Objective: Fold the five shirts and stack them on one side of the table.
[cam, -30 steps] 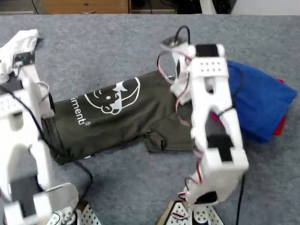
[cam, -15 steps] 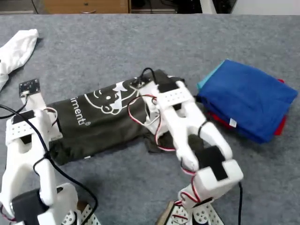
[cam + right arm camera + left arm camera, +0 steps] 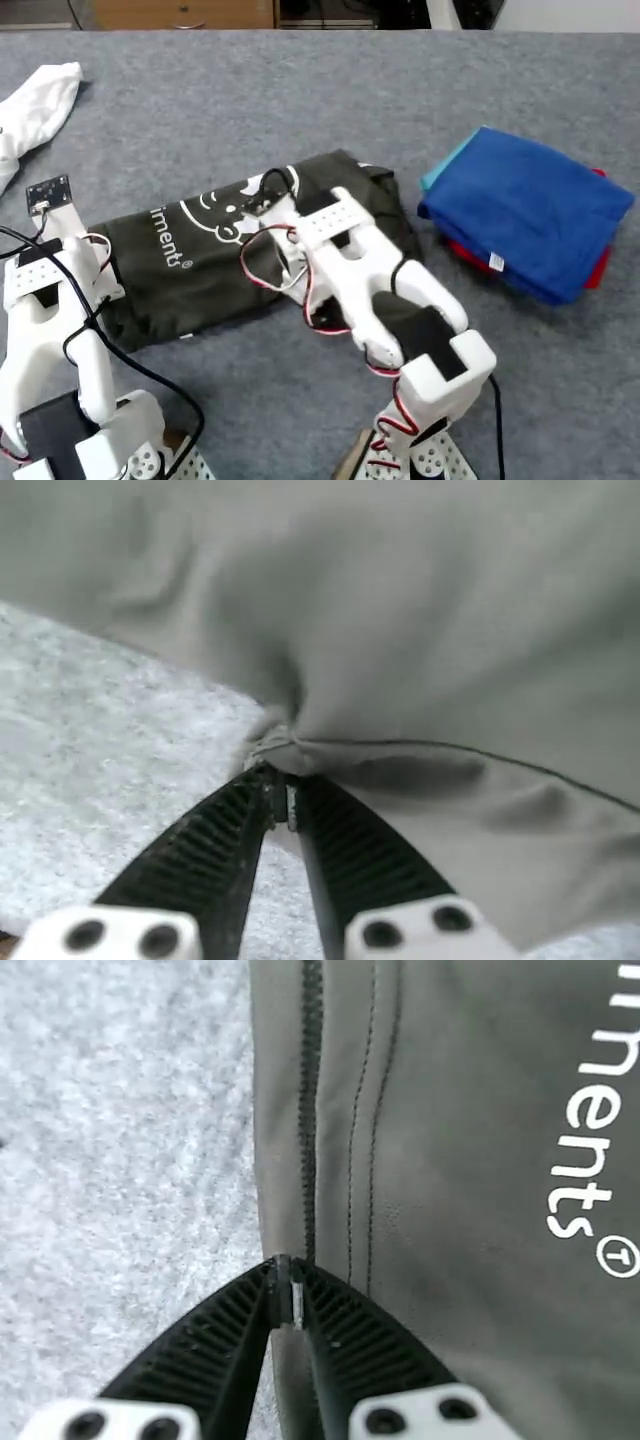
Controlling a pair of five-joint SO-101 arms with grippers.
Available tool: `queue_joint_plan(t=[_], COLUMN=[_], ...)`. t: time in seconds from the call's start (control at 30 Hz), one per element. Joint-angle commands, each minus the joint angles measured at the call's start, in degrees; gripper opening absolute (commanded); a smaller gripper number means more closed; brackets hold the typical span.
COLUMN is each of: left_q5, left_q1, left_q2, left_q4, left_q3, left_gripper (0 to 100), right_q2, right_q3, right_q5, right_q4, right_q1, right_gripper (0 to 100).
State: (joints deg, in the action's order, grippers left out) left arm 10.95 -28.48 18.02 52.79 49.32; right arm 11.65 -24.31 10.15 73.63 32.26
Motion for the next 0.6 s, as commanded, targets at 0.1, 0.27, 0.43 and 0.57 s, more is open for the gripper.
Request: queue_joint_plan(t=[0.1, 0.27, 0.43, 0.57], left_q5=[-0.1, -0.1, -0.1, -0.1], left_q1=[-0.4, -0.4, -0.4, -0.4], left_q2=[0.2, 0.2, -1.3, -4.1], left_q4=[-0.6, -0.6, -0.7, -4.7], left_q3=[-0.1, -0.1, -0.1, 1.2], left_gripper=[2, 2, 2, 2], right_q2=[-1.8, -5.3, -14.5, -24.3], right_q3=[-0.1, -0.1, 0.0, -0.2], right_q5=[-0.6, -0.6, -0.1, 11.3], right_q4=[0.8, 4.4, 7.4, 12.4], right_q1=[1.4, 3.4, 3.8, 2.6], right_gripper=[0.5, 0.5, 0.5, 0.5])
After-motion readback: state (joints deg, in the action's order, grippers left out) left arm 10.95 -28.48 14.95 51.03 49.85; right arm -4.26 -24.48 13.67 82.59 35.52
